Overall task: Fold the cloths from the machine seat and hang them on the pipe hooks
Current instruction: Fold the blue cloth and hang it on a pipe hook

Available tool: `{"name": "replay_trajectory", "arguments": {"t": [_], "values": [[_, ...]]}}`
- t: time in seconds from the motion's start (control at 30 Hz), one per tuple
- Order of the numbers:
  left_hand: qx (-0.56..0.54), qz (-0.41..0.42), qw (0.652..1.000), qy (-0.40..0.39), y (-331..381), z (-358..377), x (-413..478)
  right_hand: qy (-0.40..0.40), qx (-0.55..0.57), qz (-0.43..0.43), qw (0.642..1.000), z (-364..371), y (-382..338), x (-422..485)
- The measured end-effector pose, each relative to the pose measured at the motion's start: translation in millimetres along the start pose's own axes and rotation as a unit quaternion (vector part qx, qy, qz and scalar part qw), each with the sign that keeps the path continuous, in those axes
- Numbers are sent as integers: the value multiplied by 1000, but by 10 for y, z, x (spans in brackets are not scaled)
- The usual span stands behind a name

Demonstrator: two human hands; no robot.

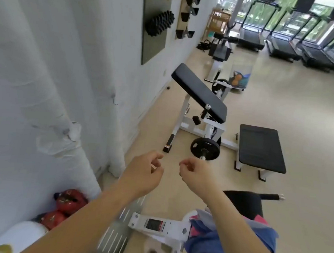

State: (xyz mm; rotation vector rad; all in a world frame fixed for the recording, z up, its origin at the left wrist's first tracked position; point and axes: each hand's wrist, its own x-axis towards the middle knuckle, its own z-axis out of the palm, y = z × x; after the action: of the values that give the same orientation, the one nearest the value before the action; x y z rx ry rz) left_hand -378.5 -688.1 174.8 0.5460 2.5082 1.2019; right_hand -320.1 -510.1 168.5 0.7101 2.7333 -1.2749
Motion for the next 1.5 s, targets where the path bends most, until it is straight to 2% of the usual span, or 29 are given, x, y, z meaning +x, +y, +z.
{"name": "replay_trajectory", "arguments": {"t": [0.17, 0.33, 0.47, 0.63, 0.8, 1.0, 1.13, 1.23, 1.37, 1.5], "values": [[-35, -1, 991, -133, 194, 1049, -365, 40, -5, 101, 994, -156, 1006, -605], [3, -21, 971, -238, 269, 2008, -743, 68, -42, 216, 973, -346, 1992, -1014], [18, -26, 954, -299, 453, 2685, -970, 90, -48, 252, 962, -641, 2710, -1316], [4, -67, 953, -294, 637, 3374, -984, 100, -45, 251, 962, -975, 3505, -1302], [-27, -131, 955, -263, 643, 3649, -1053, 50, -78, 240, 966, -1063, 4014, -1035], [-31, -157, 957, -242, 602, 3787, -901, -32, -100, 357, 928, -1007, 4444, -597], [-24, -144, 958, -245, 546, 3800, -890, -66, -93, 366, 924, -998, 4623, -522], [-12, -157, 957, -245, 482, 3795, -891, -14, -136, 307, 942, -940, 4719, -611], [4, -170, 954, -245, 456, 3778, -898, 99, -100, 255, 957, -927, 4736, -733], [-2, -174, 957, -233, 445, 3758, -850, 103, -113, 261, 953, -947, 4701, -613]]}}
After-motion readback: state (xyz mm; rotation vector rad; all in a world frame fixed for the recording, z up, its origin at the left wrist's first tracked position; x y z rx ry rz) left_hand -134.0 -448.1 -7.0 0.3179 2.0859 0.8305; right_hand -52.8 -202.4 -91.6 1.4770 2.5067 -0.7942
